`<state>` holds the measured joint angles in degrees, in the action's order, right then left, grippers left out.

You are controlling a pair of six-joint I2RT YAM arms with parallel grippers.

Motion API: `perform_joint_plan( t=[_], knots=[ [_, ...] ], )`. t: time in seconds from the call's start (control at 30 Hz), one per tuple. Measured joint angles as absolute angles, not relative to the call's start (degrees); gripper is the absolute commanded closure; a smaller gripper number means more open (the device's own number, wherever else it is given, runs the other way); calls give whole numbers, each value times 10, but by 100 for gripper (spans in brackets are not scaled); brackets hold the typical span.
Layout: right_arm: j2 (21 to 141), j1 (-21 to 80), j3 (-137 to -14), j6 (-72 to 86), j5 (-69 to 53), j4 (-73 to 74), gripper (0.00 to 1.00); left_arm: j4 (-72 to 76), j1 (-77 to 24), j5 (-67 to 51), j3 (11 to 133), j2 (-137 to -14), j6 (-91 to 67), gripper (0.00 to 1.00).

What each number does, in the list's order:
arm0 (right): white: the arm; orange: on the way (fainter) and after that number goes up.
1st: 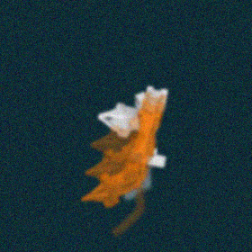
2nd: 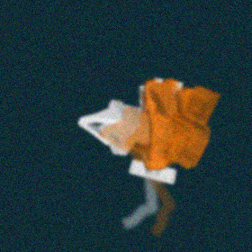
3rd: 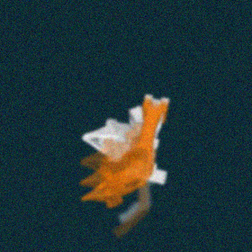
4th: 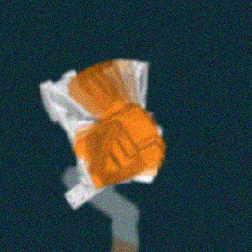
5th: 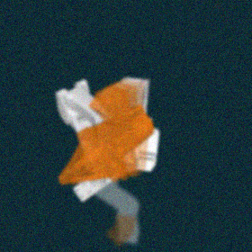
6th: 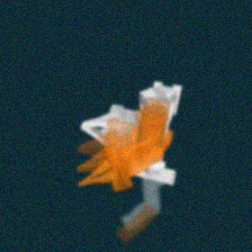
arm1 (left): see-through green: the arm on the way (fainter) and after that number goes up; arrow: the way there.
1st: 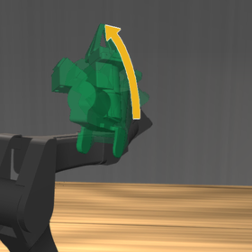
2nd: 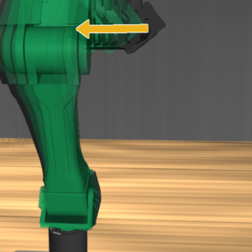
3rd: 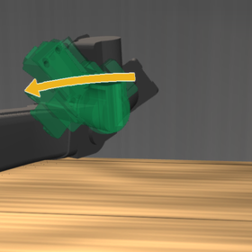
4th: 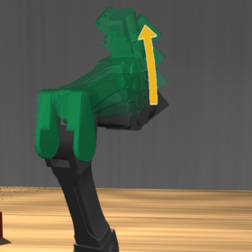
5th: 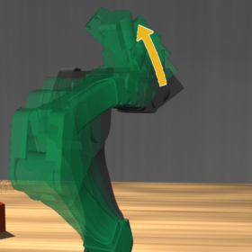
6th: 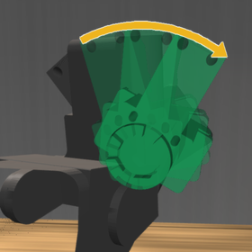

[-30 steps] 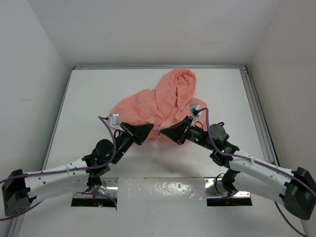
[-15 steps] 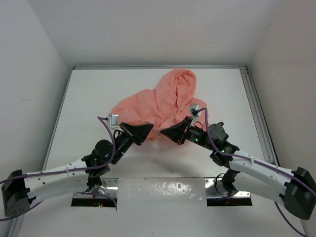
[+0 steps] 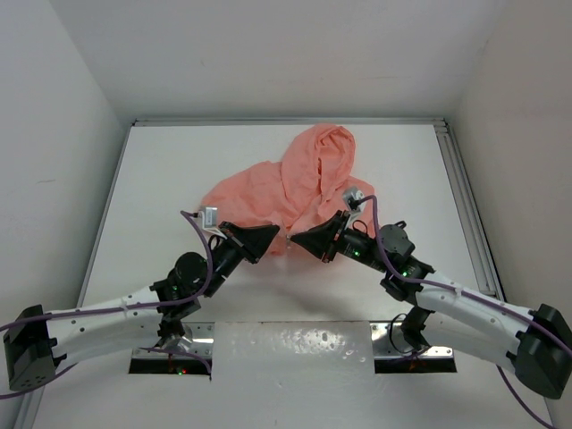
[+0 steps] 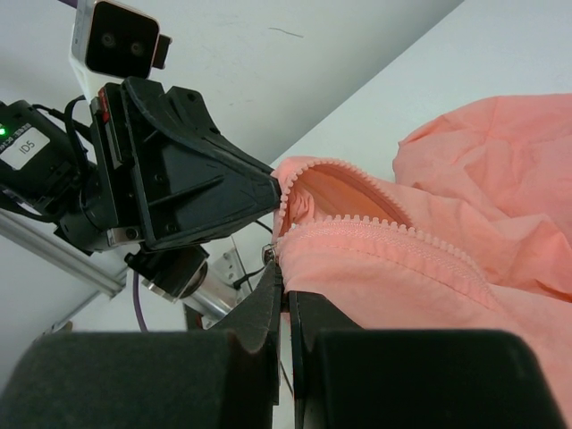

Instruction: Zip up the jacket

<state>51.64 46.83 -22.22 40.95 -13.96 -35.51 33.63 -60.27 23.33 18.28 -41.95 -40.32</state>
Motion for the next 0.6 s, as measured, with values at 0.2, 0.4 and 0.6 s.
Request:
perform_joint_plan(
  t=[0.2, 0.4, 0.6],
  knots=[
    [514, 468, -222, 409, -138, -355, 100, 336, -603, 233, 183, -421, -403, 100],
    [514, 468, -222, 409, -134, -355, 100, 337, -603, 233, 183, -421, -403, 100],
    [515, 468, -222, 410, -130, -354, 100, 337, -604, 236, 183, -422, -403, 100]
  ],
)
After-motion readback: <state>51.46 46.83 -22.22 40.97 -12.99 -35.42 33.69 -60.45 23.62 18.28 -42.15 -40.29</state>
